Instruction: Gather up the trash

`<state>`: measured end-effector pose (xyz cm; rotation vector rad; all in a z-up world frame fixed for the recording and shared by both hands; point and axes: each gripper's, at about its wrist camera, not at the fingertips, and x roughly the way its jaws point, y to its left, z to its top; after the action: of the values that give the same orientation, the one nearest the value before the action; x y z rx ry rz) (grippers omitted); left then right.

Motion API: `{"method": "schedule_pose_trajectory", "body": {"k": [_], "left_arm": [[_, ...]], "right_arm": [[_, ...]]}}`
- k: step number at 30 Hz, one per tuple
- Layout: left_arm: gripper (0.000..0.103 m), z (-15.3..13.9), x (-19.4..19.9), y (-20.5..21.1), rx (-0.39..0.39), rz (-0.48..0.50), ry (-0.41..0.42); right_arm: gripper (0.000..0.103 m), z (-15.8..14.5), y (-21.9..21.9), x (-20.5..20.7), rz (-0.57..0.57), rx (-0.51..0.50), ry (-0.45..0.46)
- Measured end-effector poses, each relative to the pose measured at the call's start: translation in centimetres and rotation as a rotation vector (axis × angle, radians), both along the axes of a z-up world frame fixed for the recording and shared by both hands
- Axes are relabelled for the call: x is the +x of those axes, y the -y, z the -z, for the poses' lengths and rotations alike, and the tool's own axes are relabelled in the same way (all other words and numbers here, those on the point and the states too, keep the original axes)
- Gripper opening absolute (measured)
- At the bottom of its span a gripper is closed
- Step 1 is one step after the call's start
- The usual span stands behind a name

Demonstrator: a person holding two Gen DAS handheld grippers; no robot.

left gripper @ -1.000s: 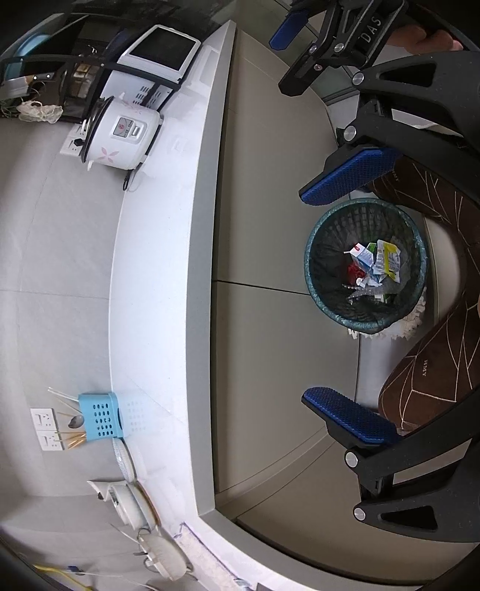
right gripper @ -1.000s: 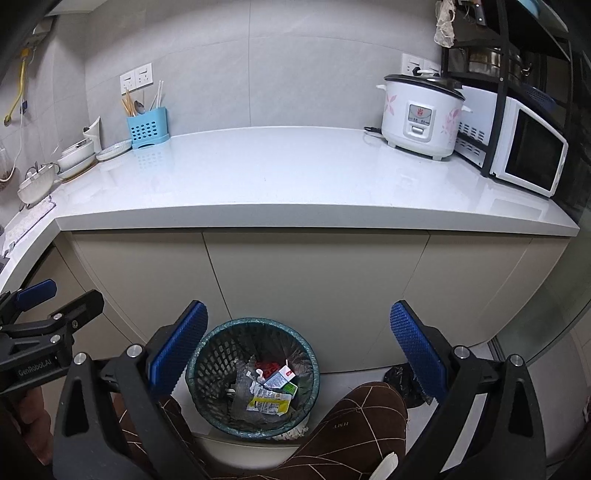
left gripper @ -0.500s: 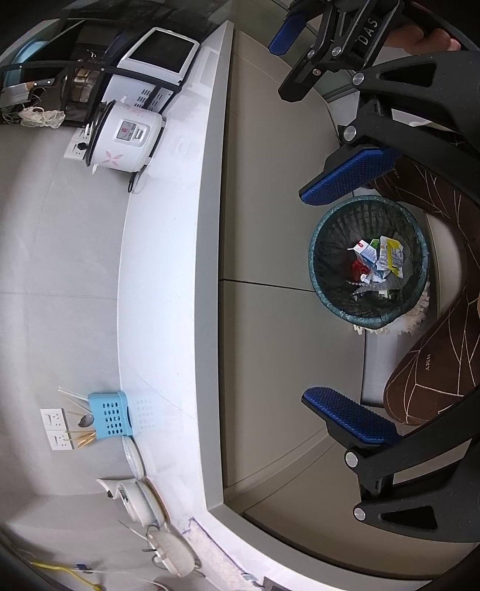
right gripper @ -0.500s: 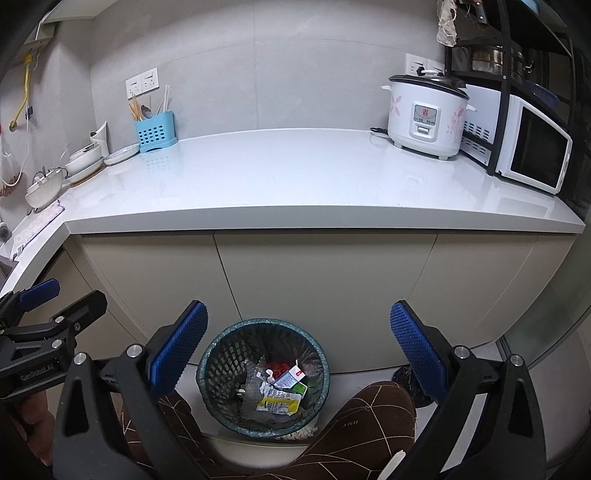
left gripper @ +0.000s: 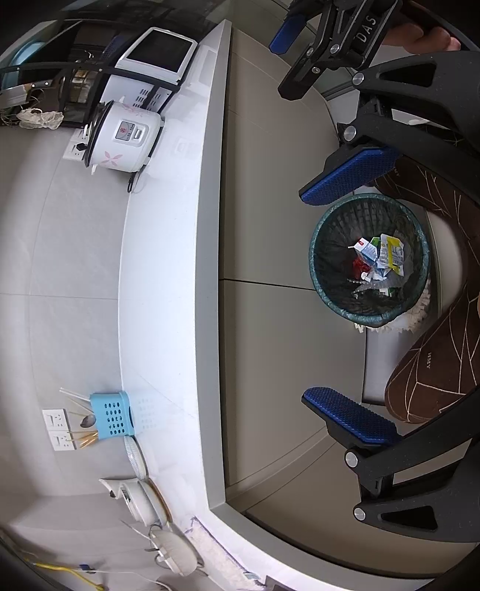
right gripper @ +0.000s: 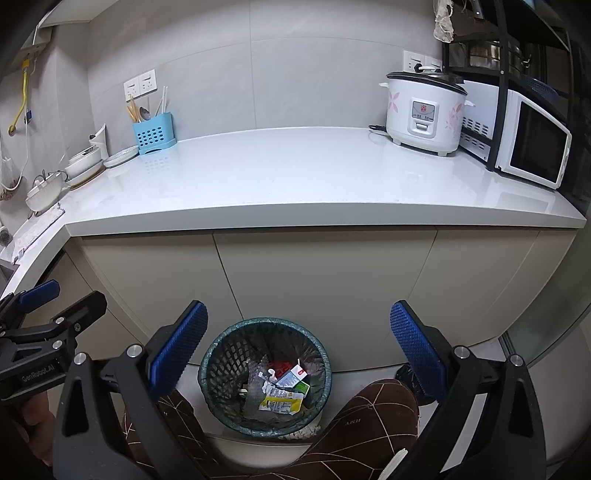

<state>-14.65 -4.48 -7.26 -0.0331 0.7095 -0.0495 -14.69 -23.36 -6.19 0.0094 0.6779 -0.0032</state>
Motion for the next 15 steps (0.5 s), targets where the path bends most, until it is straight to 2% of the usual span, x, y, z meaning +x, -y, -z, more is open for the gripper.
{"method": "schedule_pose_trajectory", "body": {"k": [15], "left_arm": [[0.097,0.09,0.00,-0.10,0.009,0.008,0.004]], "right_arm": [[0.095,0.33,-0.06,0.01,-0.003,0.002,-0.007]]}}
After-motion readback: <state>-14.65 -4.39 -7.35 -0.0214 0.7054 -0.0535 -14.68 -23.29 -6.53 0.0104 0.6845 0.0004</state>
